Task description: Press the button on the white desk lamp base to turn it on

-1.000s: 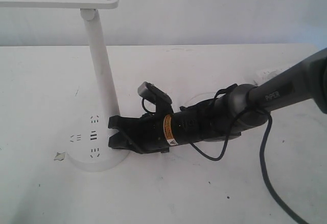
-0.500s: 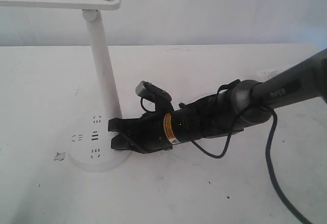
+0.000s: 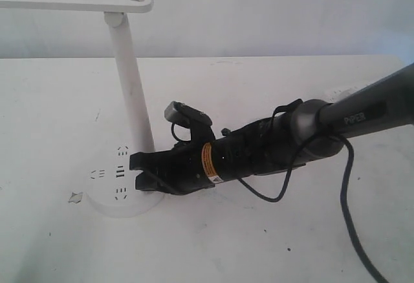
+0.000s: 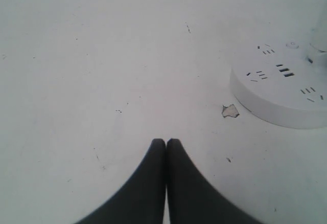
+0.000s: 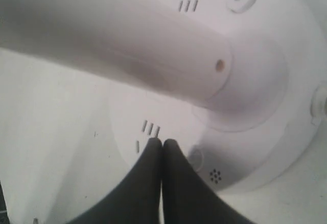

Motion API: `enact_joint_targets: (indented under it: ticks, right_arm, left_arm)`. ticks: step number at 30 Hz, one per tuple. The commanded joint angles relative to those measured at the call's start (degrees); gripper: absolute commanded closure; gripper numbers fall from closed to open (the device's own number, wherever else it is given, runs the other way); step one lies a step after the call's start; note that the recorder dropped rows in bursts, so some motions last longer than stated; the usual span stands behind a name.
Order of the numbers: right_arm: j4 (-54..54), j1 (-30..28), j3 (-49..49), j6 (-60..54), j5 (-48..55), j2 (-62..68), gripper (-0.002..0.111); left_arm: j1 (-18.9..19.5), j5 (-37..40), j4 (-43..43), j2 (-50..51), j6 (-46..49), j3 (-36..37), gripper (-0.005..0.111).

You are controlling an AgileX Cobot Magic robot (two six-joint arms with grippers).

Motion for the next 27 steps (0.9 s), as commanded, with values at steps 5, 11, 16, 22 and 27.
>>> enact_joint_targets:
  ticks: [5, 11, 16, 22, 27]
  right_arm:
    - [-0.2, 1.0, 0.2, -0.8, 1.3, 1.7, 0.108]
    - [-1.5, 1.0, -1.7, -1.8, 4.1, -1.7, 0.108]
    - [-4.1, 1.3, -2.8, -1.3, 5.9, -1.9, 0.108]
    - [-6.4, 2.3, -2.8, -0.6, 7.3, -1.5, 0.108]
    - [-8.0, 2.3, -2.8, -0.6, 8.6, -1.5, 0.108]
  left_arm:
    - [-0.5, -0.1, -0.3, -0.2, 0.0, 0.1, 0.107]
    - [-0.5, -0.1, -0.3, -0.2, 0.0, 0.1, 0.107]
    - [-0.5, -0.1, -0.3, -0.2, 0.0, 0.1, 0.107]
    - [-0.5, -0.1, -0.3, -0.2, 0.0, 0.1, 0.107]
    - [-0.5, -0.1, -0.3, -0.2, 0.0, 0.1, 0.107]
